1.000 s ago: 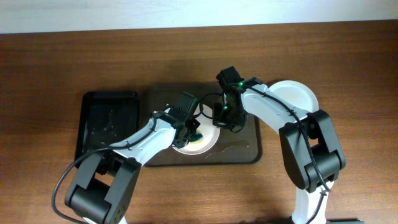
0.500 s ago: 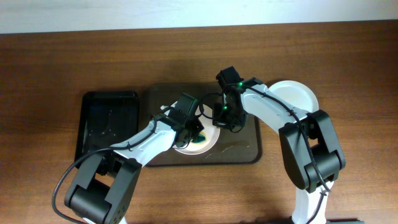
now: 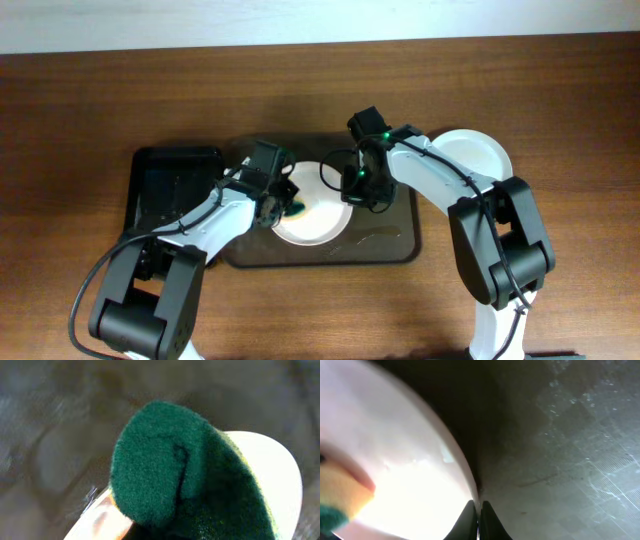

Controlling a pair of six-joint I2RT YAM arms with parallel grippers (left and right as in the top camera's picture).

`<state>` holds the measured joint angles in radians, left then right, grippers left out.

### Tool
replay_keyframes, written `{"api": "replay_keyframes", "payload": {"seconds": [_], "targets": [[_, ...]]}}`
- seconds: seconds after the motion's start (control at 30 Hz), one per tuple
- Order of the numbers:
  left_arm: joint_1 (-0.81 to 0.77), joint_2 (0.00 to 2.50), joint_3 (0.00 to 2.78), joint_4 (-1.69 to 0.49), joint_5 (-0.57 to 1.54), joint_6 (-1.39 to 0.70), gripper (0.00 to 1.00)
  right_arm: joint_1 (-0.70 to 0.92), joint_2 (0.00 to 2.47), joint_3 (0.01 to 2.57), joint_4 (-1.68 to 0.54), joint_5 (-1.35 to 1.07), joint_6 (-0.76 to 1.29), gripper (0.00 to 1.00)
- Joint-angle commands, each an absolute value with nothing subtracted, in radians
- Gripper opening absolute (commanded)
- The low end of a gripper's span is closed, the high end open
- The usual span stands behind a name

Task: Clean dirty plates on tray and stack at the side
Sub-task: 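Hold the last plate with the right gripper and scrub it with the sponge, then lift the last plate with the right gripper and stack it on the pile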

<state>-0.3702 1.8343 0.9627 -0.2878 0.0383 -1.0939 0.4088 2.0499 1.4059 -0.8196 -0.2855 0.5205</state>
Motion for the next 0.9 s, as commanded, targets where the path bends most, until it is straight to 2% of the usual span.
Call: {"api": "replay_keyframes", "payload": {"seconds": [0.0,0.07,0.13,0.17,0.27,0.37,0.43,0.5,0.6,0.67,0.77,0.87], "targets": [[-0.321,1.983,0.903,-0.268,-0.102,-0.698,0.0,0.404,2.068,1.391,-0.841,-0.208,0.529,0.05],[-0.32,1.958,0.965,-0.266,-0.039,-0.492,0.0,0.404,2.068,1.391,-0.855,-0.208,0.529,0.06],[-0.32,1.875,0.986,-0.285,0.033,-0.442,0.0,0.404,2.068,1.391,-0.857,-0.208,0.529,0.12],[-0.319,1.802,0.986,-0.325,0.038,-0.442,0.0,0.405,2.068,1.391,-0.857,-0.208,0.529,0.19],[-0.319,1.616,0.986,-0.498,0.035,-0.39,0.0,0.406,2.068,1.39,-0.865,-0.209,0.529,0.2],[-0.276,1.531,0.986,-0.588,0.024,-0.386,0.0,0.415,2.068,1.379,-0.86,-0.209,0.529,0.2],[-0.208,1.494,0.986,-0.632,-0.062,-0.386,0.0,0.426,2.07,1.342,-0.83,-0.209,0.529,0.18],[-0.123,1.492,0.984,-0.657,-0.067,-0.363,0.0,0.426,2.069,1.325,-0.794,-0.209,0.529,0.04],[-0.033,1.492,0.984,-0.66,-0.045,-0.228,0.0,0.423,2.064,1.376,-0.797,-0.207,0.48,0.04],[0.039,1.511,0.984,-0.648,0.064,-0.144,0.0,0.423,2.03,1.473,-0.894,-0.092,0.46,0.04],[0.111,1.592,0.984,-0.629,0.094,-0.089,0.0,0.425,1.954,1.61,-1.049,0.16,0.421,0.04],[0.119,1.669,0.984,-0.577,0.093,-0.046,0.0,0.425,1.905,1.631,-1.11,0.33,0.4,0.04]]}}
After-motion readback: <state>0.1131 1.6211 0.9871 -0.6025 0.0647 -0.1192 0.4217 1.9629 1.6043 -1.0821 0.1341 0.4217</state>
